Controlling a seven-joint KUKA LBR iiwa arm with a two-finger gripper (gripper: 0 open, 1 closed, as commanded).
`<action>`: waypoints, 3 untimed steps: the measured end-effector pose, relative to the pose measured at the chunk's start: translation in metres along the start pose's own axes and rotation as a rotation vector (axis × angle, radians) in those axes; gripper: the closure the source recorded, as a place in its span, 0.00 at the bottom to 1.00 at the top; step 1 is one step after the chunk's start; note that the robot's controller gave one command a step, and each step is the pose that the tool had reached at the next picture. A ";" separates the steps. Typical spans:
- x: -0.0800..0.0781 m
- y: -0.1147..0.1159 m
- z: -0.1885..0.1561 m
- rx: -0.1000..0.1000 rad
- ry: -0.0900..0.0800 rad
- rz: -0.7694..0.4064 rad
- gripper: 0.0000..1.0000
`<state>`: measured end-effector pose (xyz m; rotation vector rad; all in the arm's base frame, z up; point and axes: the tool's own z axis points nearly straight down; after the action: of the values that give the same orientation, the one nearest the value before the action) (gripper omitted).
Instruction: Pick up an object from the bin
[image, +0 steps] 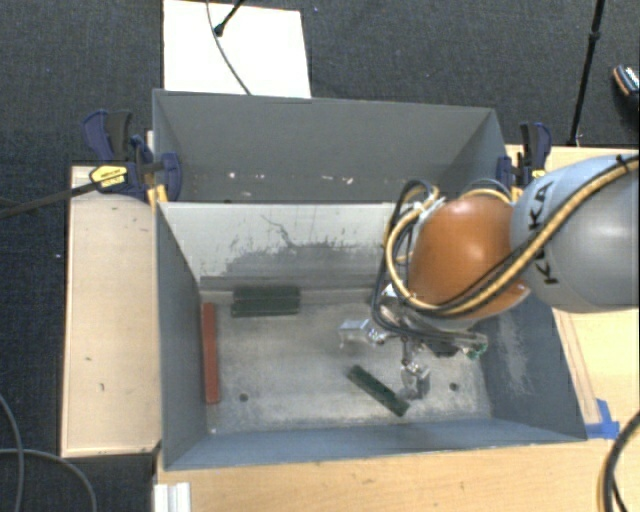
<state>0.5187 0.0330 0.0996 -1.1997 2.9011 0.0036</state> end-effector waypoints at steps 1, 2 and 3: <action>0.005 0.013 0.030 0.002 0.003 0.188 0.00; 0.017 -0.002 0.029 0.001 0.002 0.320 0.00; 0.017 -0.003 0.028 0.003 0.001 0.319 1.00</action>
Offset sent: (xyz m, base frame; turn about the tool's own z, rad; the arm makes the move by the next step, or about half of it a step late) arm -0.0127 0.0064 -0.0296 0.1882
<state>0.5090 0.0193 0.0718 -0.7236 3.0556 -0.0006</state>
